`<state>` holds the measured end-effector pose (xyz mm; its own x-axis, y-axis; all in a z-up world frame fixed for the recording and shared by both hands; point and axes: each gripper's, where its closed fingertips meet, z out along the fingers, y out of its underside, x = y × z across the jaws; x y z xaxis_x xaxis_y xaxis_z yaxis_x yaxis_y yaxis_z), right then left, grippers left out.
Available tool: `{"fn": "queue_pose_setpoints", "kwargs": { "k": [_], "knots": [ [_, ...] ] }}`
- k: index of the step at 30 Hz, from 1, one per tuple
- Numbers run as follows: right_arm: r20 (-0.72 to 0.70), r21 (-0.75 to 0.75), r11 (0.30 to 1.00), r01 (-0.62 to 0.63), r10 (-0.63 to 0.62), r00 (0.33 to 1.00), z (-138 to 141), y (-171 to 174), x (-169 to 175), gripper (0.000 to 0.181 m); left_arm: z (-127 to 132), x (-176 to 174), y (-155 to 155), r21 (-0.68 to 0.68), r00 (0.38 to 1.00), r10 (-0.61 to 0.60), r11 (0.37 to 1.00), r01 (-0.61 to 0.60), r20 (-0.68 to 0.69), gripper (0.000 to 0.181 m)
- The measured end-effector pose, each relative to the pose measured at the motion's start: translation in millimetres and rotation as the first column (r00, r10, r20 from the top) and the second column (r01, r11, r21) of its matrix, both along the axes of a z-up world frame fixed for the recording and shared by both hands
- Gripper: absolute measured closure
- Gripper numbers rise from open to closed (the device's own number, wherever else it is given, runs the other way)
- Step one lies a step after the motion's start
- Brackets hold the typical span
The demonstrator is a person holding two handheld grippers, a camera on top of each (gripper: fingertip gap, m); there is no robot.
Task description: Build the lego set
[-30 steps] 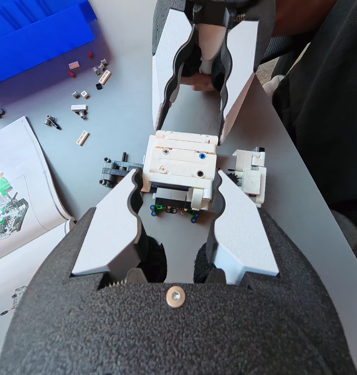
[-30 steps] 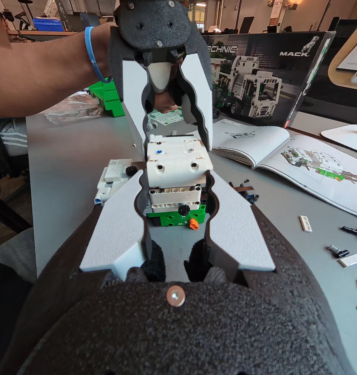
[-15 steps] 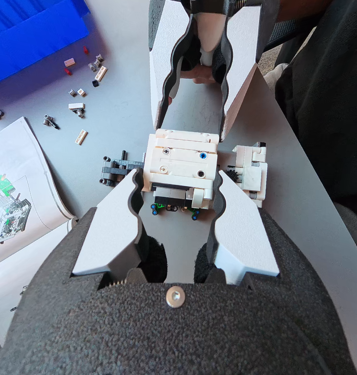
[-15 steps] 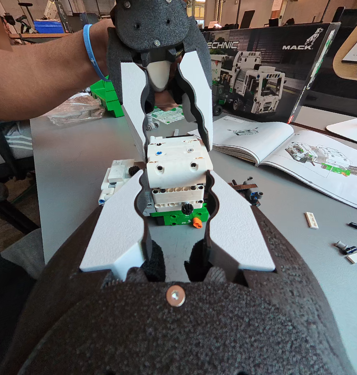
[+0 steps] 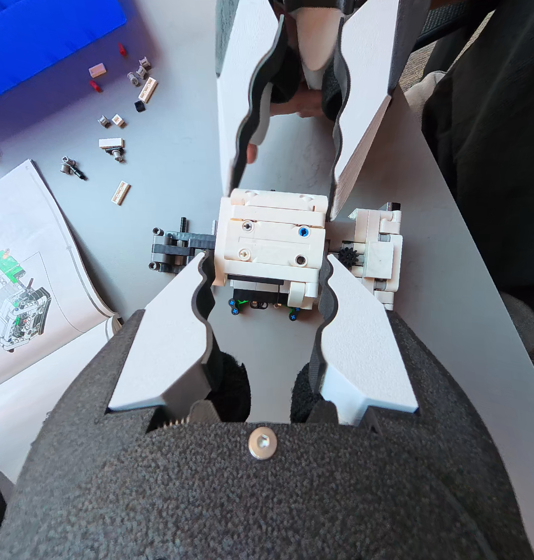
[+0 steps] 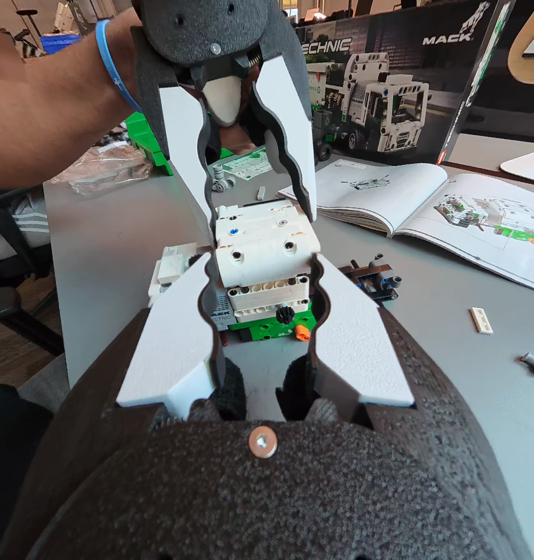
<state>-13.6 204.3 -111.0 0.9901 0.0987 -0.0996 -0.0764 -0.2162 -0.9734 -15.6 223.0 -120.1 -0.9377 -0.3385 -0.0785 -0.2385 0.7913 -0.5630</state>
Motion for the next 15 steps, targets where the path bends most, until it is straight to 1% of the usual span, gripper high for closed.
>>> {"fn": "queue_pose_setpoints", "kwargs": {
  "k": [6, 15],
  "knots": [
    [-0.035, -0.004, 1.0, -0.012, 0.012, 0.999, -2.1, -1.1, -0.3, 0.121, 0.4, 0.0, -0.7, 0.024, 1.0, 0.003, 1.0, -0.002, -0.009, 0.113],
    [-0.095, -0.011, 0.999, -0.05, 0.049, 0.994, -4.2, -2.5, -0.3, 0.121, 1.9, 0.5, -3.2, 0.013, 0.999, 0.02, 1.0, -0.019, -0.033, 0.113]
  ]
}}
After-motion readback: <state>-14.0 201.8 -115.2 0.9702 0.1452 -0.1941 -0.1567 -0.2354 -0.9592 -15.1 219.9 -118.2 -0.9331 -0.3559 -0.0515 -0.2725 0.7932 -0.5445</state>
